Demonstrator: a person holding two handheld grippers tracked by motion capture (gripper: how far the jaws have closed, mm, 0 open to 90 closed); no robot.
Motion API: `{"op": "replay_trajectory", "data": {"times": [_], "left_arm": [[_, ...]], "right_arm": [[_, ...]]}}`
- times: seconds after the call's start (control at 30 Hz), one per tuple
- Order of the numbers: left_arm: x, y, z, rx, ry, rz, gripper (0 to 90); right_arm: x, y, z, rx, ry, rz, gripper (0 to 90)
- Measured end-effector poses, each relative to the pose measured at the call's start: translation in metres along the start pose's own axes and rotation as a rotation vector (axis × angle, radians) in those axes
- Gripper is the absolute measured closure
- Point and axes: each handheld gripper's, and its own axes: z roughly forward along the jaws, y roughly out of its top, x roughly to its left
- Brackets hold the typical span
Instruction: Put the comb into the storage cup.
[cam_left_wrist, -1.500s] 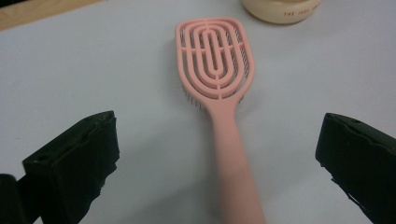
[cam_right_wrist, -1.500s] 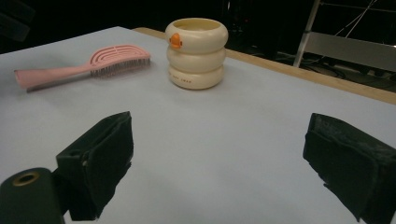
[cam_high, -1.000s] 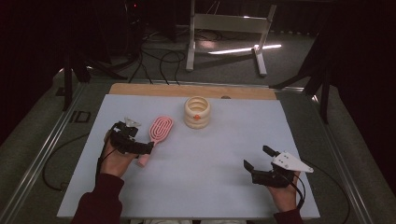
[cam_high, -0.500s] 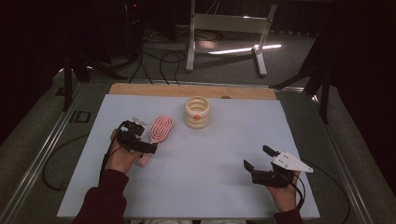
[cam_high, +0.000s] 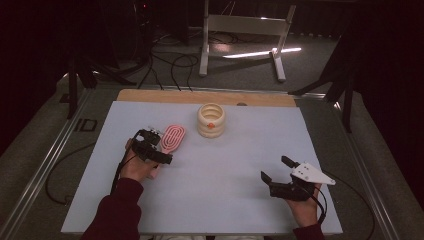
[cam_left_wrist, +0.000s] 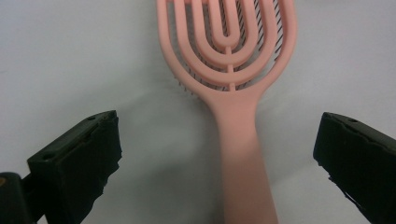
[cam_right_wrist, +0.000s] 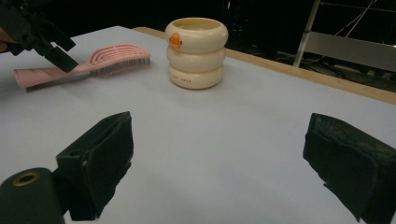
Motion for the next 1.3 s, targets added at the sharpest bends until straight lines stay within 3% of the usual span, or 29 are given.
{"op": "replay_trajectory", "data": {"times": [0.5, 0.67, 0.8, 0.97, 1.17, 1.3], "left_arm": [[0.000, 0.002, 0.016, 0.063, -0.009, -0.008, 4.4], [-0.001, 0.003, 0.020, 0.074, -0.001, -0.019, 9.1], [-0.003, 0.004, 0.021, 0.075, 0.002, -0.022, 17.1], [-0.005, 0.007, 0.022, 0.087, -0.013, -0.034, 33.1], [-0.009, 0.011, 0.020, 0.111, -0.023, -0.019, 51.5], [-0.008, 0.014, 0.020, 0.125, -0.023, -0.046, 59.8]], "right_arm": [[0.000, 0.000, 0.000, 0.000, -0.001, 0.000, 8.4], [0.000, 0.000, 0.000, 0.001, 0.000, -0.001, 8.4], [0.000, 0.000, 0.001, 0.002, 0.000, 0.000, 8.4], [0.000, -0.001, 0.001, 0.005, -0.001, -0.001, 8.4], [0.000, -0.001, 0.002, 0.006, 0.000, -0.001, 8.4], [0.000, -0.001, 0.001, 0.006, 0.000, 0.000, 8.4]]}}
